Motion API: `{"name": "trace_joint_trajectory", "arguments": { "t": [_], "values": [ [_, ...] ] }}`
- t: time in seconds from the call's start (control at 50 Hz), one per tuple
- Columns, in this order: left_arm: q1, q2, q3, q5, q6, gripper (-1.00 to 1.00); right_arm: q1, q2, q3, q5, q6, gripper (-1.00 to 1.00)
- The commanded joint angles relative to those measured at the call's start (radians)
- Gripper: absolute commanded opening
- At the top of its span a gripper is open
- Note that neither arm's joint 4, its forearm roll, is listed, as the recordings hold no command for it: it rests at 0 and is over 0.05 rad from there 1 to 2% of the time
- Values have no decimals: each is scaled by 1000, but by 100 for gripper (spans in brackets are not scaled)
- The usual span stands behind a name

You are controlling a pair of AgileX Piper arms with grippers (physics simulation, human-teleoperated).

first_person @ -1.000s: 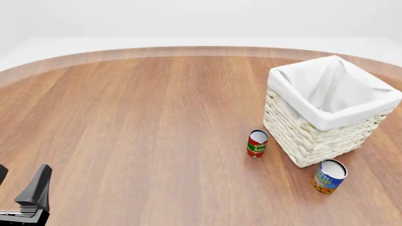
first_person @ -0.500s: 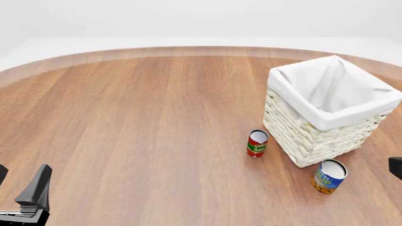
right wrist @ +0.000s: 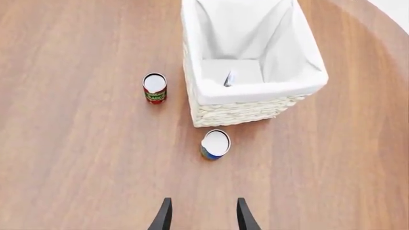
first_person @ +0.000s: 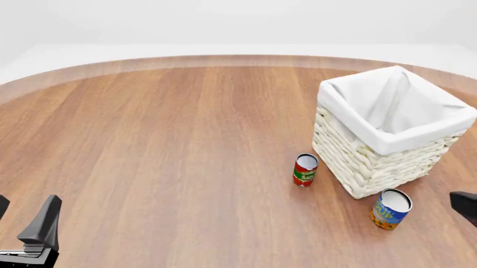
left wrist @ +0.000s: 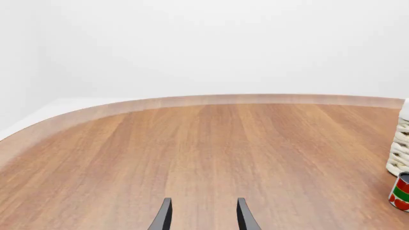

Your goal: Pick up the alphabet soup and the cream cheese box, and put them in the basket.

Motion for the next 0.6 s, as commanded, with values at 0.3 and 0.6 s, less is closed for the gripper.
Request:
{"name": "trace_joint_trajectory", "arguments": {
  "t": [0.3,0.6],
  "values": [
    [0,0,0,0,0,100,-15,8,96,-87,7,100],
    [0,0,0,0,0,100,-11,-37,162,-102,10,100]
  ]
}}
